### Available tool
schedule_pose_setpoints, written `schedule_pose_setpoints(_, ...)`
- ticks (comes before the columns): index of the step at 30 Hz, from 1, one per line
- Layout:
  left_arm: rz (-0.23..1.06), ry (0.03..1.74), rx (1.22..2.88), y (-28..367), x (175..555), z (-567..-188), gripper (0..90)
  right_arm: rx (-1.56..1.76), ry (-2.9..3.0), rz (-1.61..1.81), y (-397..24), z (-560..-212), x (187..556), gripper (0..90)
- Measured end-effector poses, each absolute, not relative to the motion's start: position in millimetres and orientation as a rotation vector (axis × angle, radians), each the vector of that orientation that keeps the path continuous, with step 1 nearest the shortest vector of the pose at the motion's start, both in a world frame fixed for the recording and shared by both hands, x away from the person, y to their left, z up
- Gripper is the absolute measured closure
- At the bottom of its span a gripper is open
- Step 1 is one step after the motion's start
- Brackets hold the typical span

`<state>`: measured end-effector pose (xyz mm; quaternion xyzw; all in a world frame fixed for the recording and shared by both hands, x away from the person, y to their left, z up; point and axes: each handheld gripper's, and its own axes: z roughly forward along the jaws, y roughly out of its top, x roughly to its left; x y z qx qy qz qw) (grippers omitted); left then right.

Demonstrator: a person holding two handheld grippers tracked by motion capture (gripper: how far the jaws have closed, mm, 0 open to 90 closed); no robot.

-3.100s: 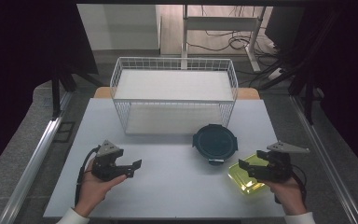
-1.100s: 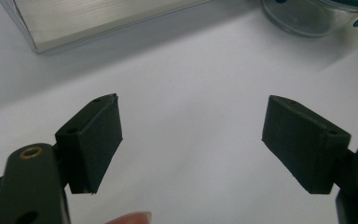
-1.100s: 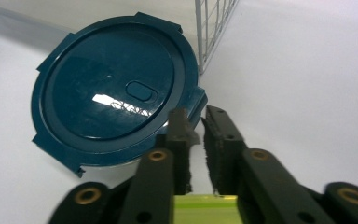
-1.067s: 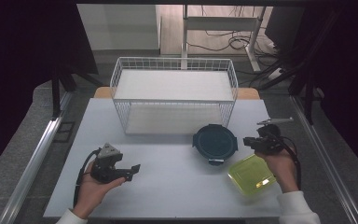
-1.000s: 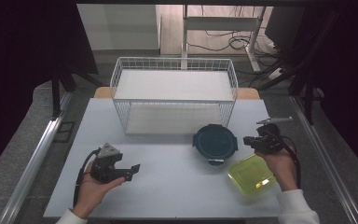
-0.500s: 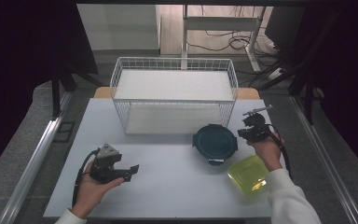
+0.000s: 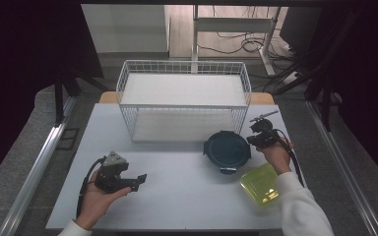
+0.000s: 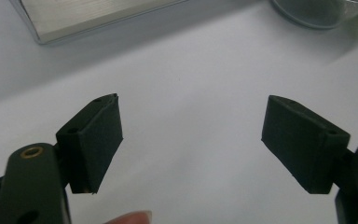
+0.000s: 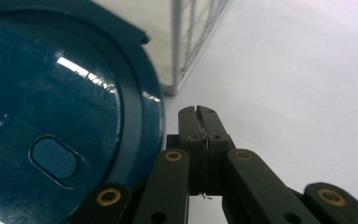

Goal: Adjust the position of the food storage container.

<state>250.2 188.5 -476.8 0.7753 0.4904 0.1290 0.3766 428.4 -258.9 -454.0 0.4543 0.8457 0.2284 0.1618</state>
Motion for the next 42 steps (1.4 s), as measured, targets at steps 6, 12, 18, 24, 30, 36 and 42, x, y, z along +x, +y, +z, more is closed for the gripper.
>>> schedule_pose_setpoints(6,0.324,1.255,1.987,187.4,250.7,-477.7,20.3,1.242,2.424,0.619,-255.7,-456.2,427.5,88.7)
schedule_pose_setpoints(12,0.321,1.254,1.995,186.3,251.6,-478.5,20.4,1.211,2.431,0.609,-253.1,-456.3,425.3,88.8)
schedule_pose_setpoints(18,0.316,1.254,1.996,185.6,252.1,-478.9,20.3,1.184,2.448,0.607,-243.9,-456.4,421.0,88.8)
schedule_pose_setpoints(24,0.314,1.254,1.996,186.3,252.3,-478.9,20.4,1.135,2.479,0.608,-229.1,-456.8,416.1,88.8)
schedule_pose_setpoints(30,0.315,1.254,1.992,187.1,252.2,-478.6,20.4,1.108,2.502,0.601,-215.6,-456.6,411.7,88.8)
schedule_pose_setpoints(36,0.315,1.253,1.994,187.4,252.6,-478.5,20.4,1.080,2.513,0.617,-203.4,-453.9,406.1,88.8)
schedule_pose_setpoints(42,0.311,1.255,1.993,187.9,252.5,-478.6,20.4,1.084,2.507,0.625,-198.4,-455.3,405.6,88.9)
